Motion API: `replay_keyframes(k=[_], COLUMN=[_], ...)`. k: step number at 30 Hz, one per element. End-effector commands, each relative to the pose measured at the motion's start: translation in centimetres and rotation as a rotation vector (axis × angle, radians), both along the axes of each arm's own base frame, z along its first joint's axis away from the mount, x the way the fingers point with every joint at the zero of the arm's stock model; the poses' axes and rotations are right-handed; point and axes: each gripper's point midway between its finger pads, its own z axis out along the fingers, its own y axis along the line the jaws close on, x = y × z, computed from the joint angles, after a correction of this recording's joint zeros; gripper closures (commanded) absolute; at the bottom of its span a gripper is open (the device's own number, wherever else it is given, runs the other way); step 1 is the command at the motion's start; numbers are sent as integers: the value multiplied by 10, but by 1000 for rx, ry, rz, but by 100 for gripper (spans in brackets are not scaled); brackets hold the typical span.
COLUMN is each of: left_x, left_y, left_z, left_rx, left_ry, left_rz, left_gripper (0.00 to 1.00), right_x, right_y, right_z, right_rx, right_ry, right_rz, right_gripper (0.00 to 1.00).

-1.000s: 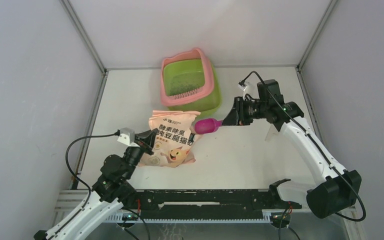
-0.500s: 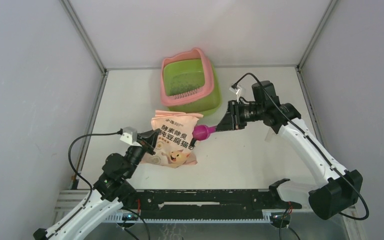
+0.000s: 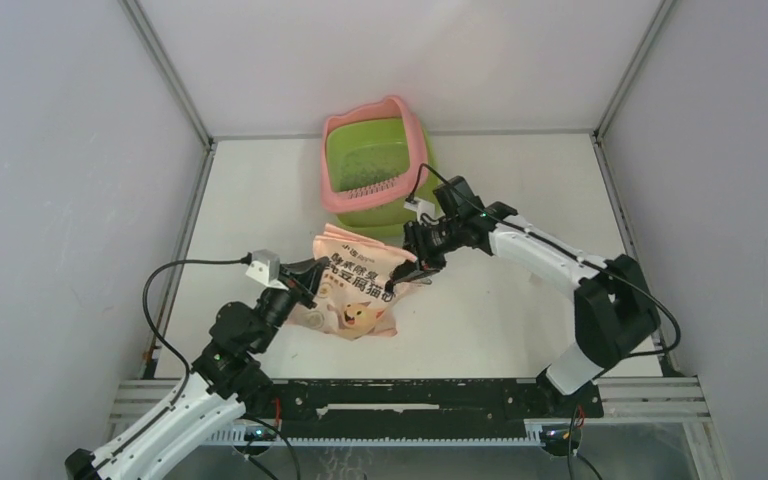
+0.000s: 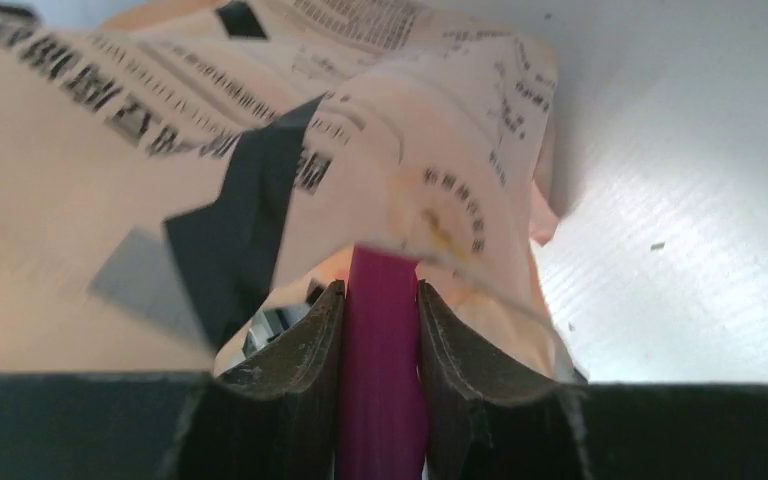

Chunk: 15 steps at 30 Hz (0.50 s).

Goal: Fill the litter box with clean litter
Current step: 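Scoop the cat litter from the cat litter bag.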

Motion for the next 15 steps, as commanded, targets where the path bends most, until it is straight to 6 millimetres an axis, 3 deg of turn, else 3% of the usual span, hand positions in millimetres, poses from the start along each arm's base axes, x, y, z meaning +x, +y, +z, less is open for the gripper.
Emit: replay_keyframes(k=[1, 4, 9, 15], left_x=[-13, -12, -13, -14], left_y=[5, 4, 4, 11], left_z=[80, 78, 78, 75], left_rx=[-207, -203, -205, -199], left_ry=[-188, -184, -186, -186], left_rz=[-31, -33, -32, -6], left_gripper=[100, 100, 100, 100], right_x=[21, 21, 10, 1], right_y=[29, 47, 69, 64], right_z=[0, -4, 5, 39], right_rx=[41, 50, 145, 252], right_ry=[-40, -15, 44, 36], right_rz=[-23, 11, 89, 137], right_gripper=[100, 100, 100, 100])
